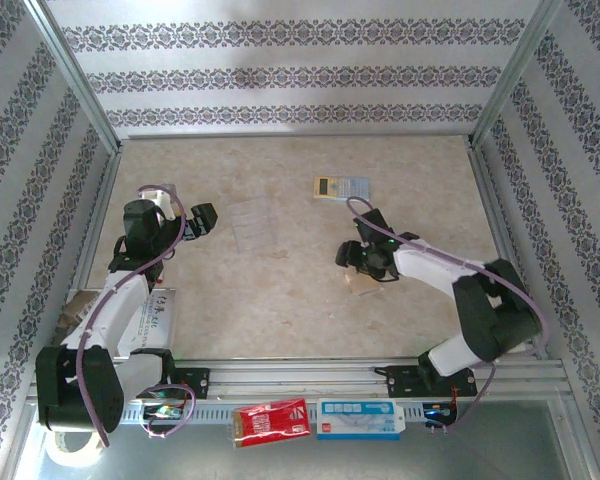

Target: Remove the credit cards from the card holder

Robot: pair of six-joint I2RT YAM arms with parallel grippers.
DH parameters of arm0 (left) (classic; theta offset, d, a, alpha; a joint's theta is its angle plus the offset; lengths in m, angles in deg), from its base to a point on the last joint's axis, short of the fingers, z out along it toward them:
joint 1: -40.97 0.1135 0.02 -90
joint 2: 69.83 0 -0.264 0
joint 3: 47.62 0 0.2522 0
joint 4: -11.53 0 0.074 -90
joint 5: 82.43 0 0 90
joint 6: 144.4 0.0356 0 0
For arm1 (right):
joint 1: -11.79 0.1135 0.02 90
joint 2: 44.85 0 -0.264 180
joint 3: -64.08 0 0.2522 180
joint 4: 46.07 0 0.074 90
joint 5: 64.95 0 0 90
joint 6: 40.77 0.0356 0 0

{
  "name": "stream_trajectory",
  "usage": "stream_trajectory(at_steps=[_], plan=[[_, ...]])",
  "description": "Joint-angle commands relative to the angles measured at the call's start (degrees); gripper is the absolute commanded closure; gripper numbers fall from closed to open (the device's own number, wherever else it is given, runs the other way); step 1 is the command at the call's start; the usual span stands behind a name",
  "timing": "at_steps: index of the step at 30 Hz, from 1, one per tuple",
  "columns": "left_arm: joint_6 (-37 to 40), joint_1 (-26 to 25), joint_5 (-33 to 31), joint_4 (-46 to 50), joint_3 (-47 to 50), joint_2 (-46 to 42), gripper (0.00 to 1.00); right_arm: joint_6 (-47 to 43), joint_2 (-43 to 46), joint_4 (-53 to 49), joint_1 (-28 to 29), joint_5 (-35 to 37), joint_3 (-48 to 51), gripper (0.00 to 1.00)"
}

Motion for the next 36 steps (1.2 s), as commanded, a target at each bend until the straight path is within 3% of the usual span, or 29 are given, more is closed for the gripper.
stream_trajectory(at_steps=[1, 4, 8, 15, 19, 24, 31, 36], plan=[[-0.6, -0.4, 2.2, 2.0, -2.9, 0.8, 0.00, 0.3, -7.4, 4.4, 3.5, -2.2, -3.6, 0.32], [-1.4, -1.0, 2.1, 3.4, -3.7, 1.6, 0.01, -0.9, -12.9, 7.1, 5.3, -5.8, -7.3, 0.40], [-1.3, -2.4, 2.7, 7.7, -6.0, 3.1, 0.05, -2.7, -15.0, 8.3, 7.7, -7.6, -7.5, 0.44], [-3.7, -6.3, 3.5, 9.0, -8.6, 7.3, 0.09, -4.3, -4.8, 6.5, 7.8, -8.4, -10.0, 0.44], [-5.8, -10.2, 1.0, 5.7, -9.5, 10.5, 0.15, 3.4, -2.9, 7.7, 8.8, -8.3, -5.8, 0.53], [-5.2, -16.5, -0.9, 7.0, -14.1, 16.9, 0.28, 10.3, 0.4, 13.1, 10.2, -9.3, 1.2, 0.57], [-7.4, -24.0, 1.6, 4.1, -19.6, 26.1, 0.45, 9.3, -1.1, 10.5, 8.6, -8.9, 1.9, 0.75], [-9.6, -28.5, 5.6, 1.0, -23.1, 33.7, 0.60, 8.1, -2.7, 10.2, 7.9, -8.9, 2.2, 0.81]])
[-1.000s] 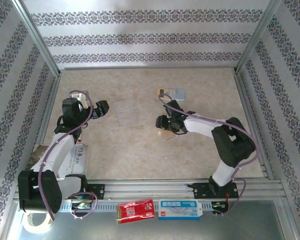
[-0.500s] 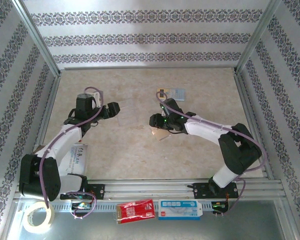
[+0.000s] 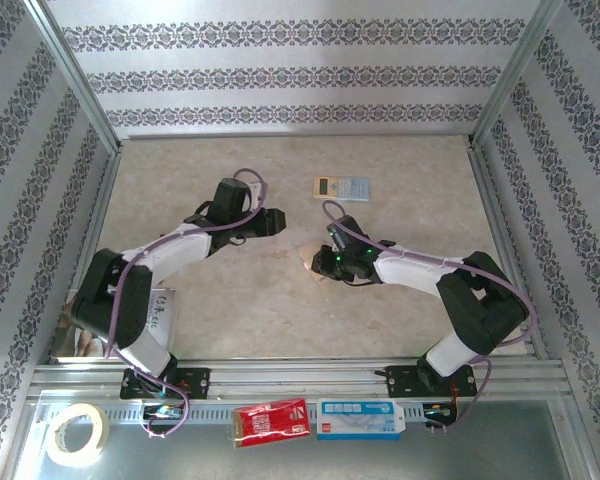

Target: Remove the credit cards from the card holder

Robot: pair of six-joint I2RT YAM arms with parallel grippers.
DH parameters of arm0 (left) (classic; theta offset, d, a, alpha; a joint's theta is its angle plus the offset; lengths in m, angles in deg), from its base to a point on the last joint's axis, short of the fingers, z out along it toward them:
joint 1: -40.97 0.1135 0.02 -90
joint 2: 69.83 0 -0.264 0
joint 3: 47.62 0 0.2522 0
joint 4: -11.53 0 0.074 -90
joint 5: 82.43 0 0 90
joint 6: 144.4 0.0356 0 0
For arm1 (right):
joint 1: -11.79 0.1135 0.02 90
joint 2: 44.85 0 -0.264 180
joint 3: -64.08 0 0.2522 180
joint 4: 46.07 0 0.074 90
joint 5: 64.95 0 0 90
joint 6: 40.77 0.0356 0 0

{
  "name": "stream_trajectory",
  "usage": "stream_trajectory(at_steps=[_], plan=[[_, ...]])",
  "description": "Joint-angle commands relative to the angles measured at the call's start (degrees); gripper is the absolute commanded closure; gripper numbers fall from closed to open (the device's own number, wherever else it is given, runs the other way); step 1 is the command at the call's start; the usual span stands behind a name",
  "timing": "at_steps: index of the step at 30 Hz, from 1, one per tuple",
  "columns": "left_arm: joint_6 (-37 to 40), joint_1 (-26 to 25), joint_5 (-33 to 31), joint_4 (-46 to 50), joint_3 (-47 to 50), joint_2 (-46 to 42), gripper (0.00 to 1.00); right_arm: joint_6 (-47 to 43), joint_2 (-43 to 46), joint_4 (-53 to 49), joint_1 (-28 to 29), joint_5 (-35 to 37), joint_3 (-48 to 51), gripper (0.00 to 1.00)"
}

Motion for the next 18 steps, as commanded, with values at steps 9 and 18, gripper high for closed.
stream_trajectory(at_steps=[9, 18], plan=[[0.1, -6.8, 4.9, 1.3, -11.4, 14.3, 0.73, -2.8, -0.8, -2.6, -2.2, 3.6, 2.1, 0.82], [0.6, -8.9, 6.8, 4.5, -13.5, 20.1, 0.78, -6.4, -2.1, -3.8, -5.3, 4.9, 1.9, 0.82]])
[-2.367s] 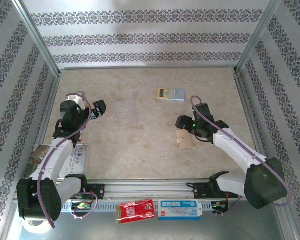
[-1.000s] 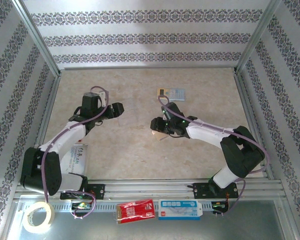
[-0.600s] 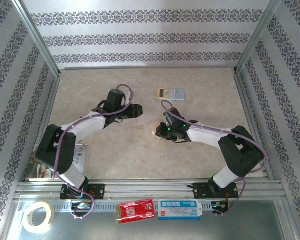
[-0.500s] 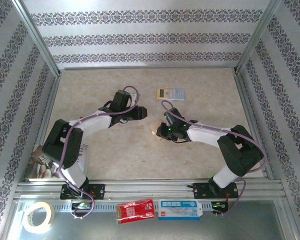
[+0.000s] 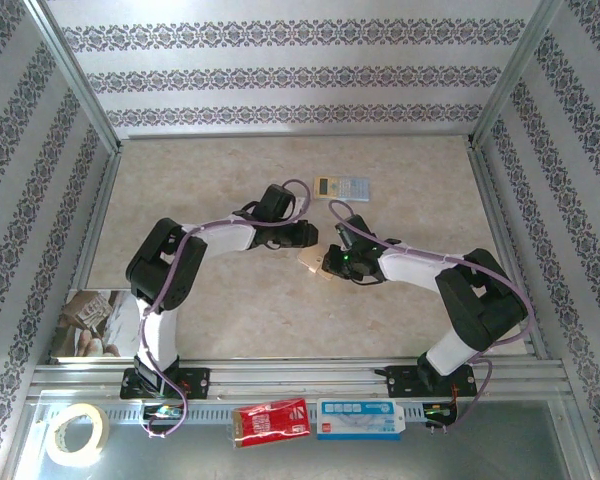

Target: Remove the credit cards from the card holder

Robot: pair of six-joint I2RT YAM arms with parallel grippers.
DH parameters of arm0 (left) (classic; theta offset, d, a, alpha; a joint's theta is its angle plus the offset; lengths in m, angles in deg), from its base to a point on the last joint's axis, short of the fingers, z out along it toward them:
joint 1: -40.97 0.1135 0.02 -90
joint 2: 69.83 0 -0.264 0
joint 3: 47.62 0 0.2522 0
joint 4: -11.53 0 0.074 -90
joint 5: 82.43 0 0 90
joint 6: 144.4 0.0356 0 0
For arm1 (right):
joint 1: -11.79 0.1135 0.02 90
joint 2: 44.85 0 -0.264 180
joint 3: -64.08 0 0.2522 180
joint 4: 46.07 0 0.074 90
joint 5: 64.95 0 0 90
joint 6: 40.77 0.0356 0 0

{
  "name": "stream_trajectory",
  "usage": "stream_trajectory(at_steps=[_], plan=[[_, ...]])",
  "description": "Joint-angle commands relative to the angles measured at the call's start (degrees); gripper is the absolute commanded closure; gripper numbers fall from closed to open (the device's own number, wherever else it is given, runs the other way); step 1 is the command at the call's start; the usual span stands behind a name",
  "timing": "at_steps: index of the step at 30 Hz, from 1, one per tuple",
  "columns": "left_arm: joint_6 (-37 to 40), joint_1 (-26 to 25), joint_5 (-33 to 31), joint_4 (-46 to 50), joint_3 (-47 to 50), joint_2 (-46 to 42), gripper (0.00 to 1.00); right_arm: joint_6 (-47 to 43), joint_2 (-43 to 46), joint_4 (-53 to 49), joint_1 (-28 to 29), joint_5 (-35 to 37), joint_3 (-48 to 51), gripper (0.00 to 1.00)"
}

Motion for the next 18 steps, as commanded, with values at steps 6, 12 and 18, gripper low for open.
stream_trajectory(at_steps=[6, 12, 18], plan=[[-0.9, -3.1, 2.6, 3.6, 4.3, 0.9, 0.82, -5.0, -2.2, -2.3, -3.4, 3.3, -0.9, 0.82], [-2.2, -4.6, 2.0, 6.6, 7.8, -3.6, 0.82, -7.5, -5.7, -2.2, -4.2, 1.2, -4.9, 0.82], [-3.9, -6.9, 2.8, 5.9, 10.7, -5.5, 0.81, -7.6, -10.3, -0.1, -4.5, -1.3, -7.8, 0.81]])
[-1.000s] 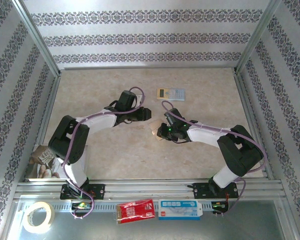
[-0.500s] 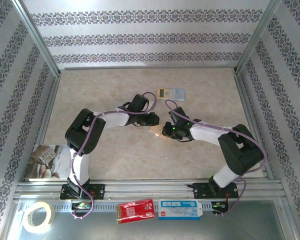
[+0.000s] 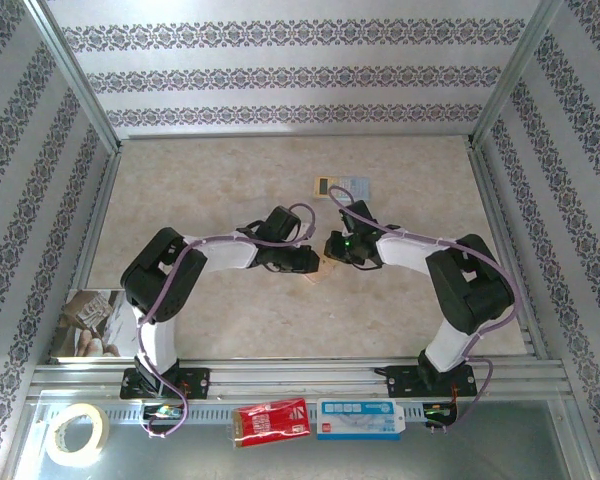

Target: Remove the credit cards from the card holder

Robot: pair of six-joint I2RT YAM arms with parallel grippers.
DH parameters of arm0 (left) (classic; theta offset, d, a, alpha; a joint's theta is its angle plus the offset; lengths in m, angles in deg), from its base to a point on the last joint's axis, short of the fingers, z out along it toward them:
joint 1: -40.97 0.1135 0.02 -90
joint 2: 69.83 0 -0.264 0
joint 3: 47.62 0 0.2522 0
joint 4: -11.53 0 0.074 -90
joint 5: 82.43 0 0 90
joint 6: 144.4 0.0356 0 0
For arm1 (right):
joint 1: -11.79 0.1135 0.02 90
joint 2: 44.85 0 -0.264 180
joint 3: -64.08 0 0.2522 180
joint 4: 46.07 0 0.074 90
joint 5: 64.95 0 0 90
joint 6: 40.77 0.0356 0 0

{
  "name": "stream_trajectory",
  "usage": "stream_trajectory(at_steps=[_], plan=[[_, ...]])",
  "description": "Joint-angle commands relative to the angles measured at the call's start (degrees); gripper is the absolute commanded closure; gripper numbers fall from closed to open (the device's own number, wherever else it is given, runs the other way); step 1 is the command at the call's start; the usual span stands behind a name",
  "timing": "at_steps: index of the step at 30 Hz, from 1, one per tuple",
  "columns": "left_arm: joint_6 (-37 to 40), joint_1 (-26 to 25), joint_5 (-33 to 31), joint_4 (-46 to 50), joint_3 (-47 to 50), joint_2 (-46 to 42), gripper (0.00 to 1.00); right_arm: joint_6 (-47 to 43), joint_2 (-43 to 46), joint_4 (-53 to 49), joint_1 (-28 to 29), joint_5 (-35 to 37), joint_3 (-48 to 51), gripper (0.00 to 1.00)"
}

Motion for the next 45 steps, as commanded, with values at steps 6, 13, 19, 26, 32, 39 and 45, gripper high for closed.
stream_trajectory(at_steps=[6, 13, 19, 26, 32, 39, 45], plan=[[-4.0, -1.8, 2.4, 1.5, 2.7, -3.4, 0.78, -0.4, -6.0, 0.8, -0.5, -3.9, -3.7, 0.80], [-2.4, 1.1, 0.4, 4.9, 0.5, -9.5, 0.66, -0.6, 2.7, 0.5, -1.4, -3.4, -2.6, 0.72], [-0.5, 4.7, 0.6, 8.6, -2.6, -7.6, 0.55, -1.2, 9.1, -3.9, -1.3, 1.4, -0.6, 0.64], [2.9, 5.5, 1.2, 14.7, -7.9, -1.6, 0.54, 2.0, 9.1, -4.6, 2.2, 1.3, 2.4, 0.64], [2.6, 5.5, 1.7, 14.6, -8.1, 1.2, 0.57, 4.2, 4.9, -3.0, 4.3, 0.5, 2.6, 0.70], [2.3, 5.6, 0.5, 14.5, -7.1, 2.1, 0.59, 4.7, 1.2, -3.9, 5.0, 1.8, 1.7, 0.75], [3.1, 5.6, -2.3, 16.8, -7.0, 1.8, 0.59, 4.8, 0.6, -4.1, 4.9, 2.4, 2.1, 0.75]])
